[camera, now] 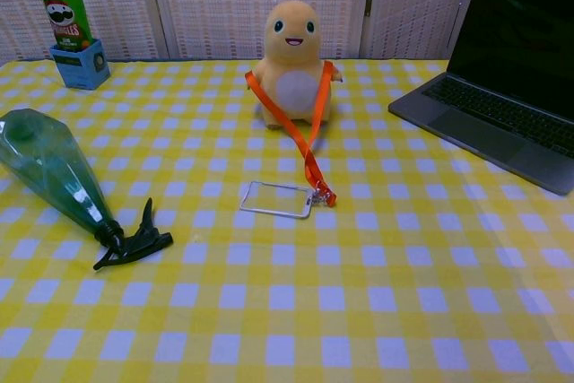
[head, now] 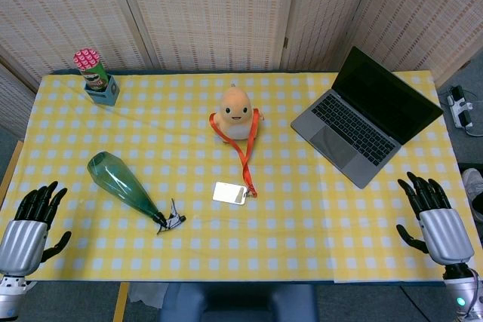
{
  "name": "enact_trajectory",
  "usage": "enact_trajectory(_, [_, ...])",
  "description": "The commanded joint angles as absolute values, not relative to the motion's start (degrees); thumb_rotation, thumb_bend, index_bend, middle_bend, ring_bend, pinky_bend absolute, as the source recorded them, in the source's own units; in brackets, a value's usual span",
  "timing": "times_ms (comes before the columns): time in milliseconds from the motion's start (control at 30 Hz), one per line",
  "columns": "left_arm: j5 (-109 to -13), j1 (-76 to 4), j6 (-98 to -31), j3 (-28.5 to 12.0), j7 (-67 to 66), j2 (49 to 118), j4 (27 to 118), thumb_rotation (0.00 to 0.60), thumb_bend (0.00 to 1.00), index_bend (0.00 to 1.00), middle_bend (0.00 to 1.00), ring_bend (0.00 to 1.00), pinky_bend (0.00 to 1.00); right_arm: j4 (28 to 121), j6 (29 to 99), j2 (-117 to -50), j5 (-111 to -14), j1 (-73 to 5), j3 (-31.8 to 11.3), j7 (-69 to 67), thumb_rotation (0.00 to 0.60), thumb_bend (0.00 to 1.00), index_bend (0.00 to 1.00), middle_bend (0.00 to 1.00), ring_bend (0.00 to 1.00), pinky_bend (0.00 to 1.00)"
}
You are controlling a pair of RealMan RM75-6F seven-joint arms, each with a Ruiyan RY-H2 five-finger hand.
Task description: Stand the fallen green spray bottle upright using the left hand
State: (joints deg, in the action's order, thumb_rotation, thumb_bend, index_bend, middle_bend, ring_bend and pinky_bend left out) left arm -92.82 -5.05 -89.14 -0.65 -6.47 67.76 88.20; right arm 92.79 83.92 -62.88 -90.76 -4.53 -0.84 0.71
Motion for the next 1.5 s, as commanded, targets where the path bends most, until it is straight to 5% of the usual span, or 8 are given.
enact_trajectory(33, [-92.82,-5.16,-88.86,-0.57,-6.8,67.92,88.21,0.6,0.33,0.0,0.0,0.02,0.12,92.58,83.71,-62.91,-90.71,-4.68,-0.85,0.49,0.6,0.33,0.0,0.0,0.0,0.0])
enact_trajectory(200, [-94.48,-5.64,-88.97,-0.2,-7.27,68.72,88.15,0.6,0.33,0.0,0.0,0.07,0.19,92.58,84.36,-62.63,-91.36,-4.46,-0.6,-0.17,0.6,0.33,0.0,0.0,0.0,0.0])
enact_trajectory(333, [-103.0,-6.86,-93.2,0.98,-4.67,70.78,85.18,0.6,0.33,0.01,0.03,0.69,0.86,92.45,85.68,-62.38,-91.96,-3.9,-0.46,-0.59,0.6,0.33,0.0,0.0,0.0,0.0])
enact_trajectory(467, [-110.81,-8.68,-96.29,1.46,-6.93,72.06,81.66,0.6,0.33,0.1,0.37,0.97,1.0,92.42,85.79,-62.5,-91.65,-3.79,-0.58,-0.83,0.6,0.33,0.0,0.0,0.0,0.0])
enact_trajectory(533, [-112.27,-9.5,-96.31,1.58,-6.94,72.21,81.55,0.6,0.32,0.15,0.73,1.0,1.0,92.4,85.74,-62.72,-91.72,-3.86,-0.58,-0.45,0.6,0.33,0.0,0.0,0.0,0.0])
enact_trajectory(633, [-111.74,-10.71,-93.76,2.12,-5.6,71.51,82.7,0.6,0.27,0.28,1.0,1.0,1.0,92.37,85.16,-63.07,-91.51,-4.07,-0.56,0.27,0.6,0.33,0.0,0.0,0.0,0.0])
enact_trajectory(1167, [-103.16,-20.3,-71.64,1.75,-7.92,71.78,86.34,0.6,0.25,0.3,1.0,1.0,1.0,92.4,84.17,-62.84,-88.54,-4.28,-1.71,0.21,0.6,0.33,0.0,0.0,0.0,0.0])
enact_trajectory(1500, [-101.94,-24.77,-67.48,0.31,-11.09,77.44,77.35,0.6,0.25,0.28,1.0,1.0,1.0,92.28,82.83,-62.65,-87.12,-4.6,-2.0,-0.22,0.6,0.33,0.0,0.0,0.0,0.0])
